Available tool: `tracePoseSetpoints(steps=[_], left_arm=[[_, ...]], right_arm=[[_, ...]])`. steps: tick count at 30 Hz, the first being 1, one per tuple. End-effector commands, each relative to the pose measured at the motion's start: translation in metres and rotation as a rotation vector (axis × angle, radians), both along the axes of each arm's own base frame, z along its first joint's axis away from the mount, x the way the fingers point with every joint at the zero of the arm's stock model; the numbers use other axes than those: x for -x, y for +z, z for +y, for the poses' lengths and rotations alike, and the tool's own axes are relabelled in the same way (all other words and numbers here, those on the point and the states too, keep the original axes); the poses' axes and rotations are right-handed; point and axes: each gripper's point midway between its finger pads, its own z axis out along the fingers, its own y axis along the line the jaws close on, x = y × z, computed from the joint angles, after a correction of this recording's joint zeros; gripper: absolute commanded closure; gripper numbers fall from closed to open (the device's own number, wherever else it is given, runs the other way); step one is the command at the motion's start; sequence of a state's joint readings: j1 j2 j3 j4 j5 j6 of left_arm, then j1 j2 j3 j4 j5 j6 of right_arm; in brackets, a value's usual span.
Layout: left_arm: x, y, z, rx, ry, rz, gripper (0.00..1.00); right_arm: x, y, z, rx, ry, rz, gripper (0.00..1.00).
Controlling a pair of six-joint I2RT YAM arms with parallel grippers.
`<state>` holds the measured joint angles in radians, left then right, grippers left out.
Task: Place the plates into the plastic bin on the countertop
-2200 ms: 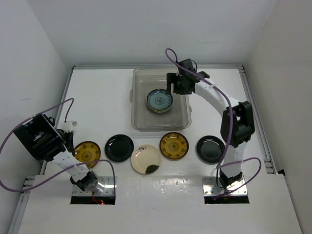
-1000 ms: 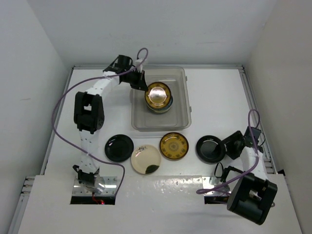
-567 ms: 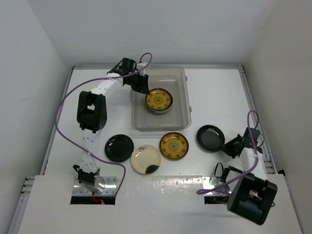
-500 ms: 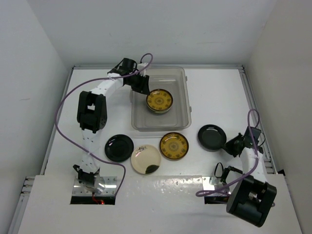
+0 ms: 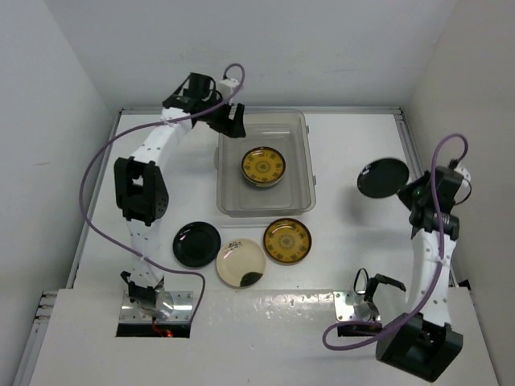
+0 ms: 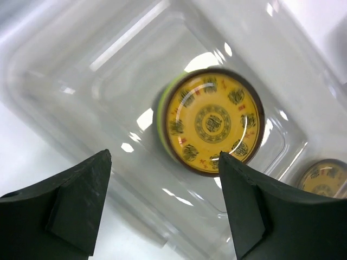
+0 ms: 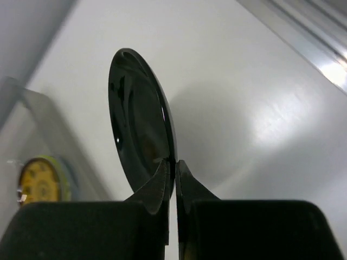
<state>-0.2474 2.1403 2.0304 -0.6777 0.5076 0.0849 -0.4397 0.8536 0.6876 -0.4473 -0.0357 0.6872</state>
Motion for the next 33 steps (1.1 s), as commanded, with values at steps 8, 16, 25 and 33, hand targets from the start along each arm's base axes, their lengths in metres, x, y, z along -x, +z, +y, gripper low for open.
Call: tracePoseSetpoints(steps=[8,16,25,33], left_arm=[[0.033,0.076,0.157,-0.062,0.167,-0.121,0.2],[0.166,-0.053,0.212,-0.186,0.117,0.283,0.51],[0.243,-0.133,0.198,-0.154,0.069,0.479,0.28],[0.271,-0.171,0.187,-0.229,-0.075,0.601,0.32]], right_arm=[[-0.122,0.116,0.152,0.008,0.465,-0.293,1.0],[-0.188,0.021,0.273,-0.082,0.762,-0.033,1.0],[-0.21,-0.044,0.322,-0.138,0.898,0.115,0.85],[-0.199,-0.032,0.314,0.0,0.968,0.161,0.35]])
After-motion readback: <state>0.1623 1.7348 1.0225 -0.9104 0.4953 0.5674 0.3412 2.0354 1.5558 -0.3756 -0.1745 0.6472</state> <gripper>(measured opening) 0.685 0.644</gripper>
